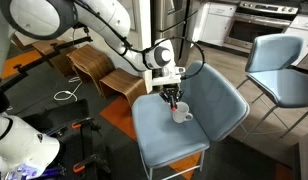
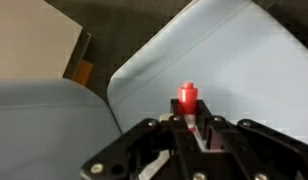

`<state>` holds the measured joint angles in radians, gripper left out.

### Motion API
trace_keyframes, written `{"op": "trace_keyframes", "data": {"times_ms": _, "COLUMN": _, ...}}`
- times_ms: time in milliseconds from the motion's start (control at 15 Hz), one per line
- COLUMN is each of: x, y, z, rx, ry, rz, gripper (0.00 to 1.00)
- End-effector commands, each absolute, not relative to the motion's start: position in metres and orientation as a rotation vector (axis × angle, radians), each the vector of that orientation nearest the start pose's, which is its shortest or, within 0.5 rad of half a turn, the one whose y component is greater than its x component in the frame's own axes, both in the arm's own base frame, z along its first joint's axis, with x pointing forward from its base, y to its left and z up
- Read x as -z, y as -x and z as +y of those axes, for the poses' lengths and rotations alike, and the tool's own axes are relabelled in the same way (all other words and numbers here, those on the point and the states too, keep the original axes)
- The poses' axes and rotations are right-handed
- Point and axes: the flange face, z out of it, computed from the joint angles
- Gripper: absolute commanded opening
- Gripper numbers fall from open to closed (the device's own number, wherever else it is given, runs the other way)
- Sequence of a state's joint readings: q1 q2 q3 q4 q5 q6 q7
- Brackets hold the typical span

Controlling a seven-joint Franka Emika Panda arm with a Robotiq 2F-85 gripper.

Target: Put the red marker in the white mug

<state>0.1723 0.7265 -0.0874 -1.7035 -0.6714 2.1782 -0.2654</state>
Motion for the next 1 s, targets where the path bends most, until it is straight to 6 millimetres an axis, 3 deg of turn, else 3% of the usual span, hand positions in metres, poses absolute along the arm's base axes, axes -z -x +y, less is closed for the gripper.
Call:
{"op": "trace_keyframes", "data": {"times_ms": 0, "x": -0.148, "y": -0.660, "z": 0.041, "rx": 0.452, "ry": -2.244, "rz": 1.015, "gripper": 0.05}}
{"op": "trace_keyframes", "data": {"times_ms": 467, "x": -0.097, "y": -0.680, "z": 0.040, "rx": 0.556, "ry": -2.017, "rz": 1.074, "gripper": 0.05}}
{"op": "trace_keyframes", "data": {"times_ms": 867, "x": -0.079, "y": -0.695, "z": 0.048, "rx": 0.547, "ry": -1.943, "rz": 1.099, "gripper": 0.05}}
{"op": "trace_keyframes", "data": {"times_ms": 933, "x": -0.079, "y": -0.696, "z": 0.049, "rx": 0.546, "ry": -1.945, "rz": 1.094, "gripper": 0.44}}
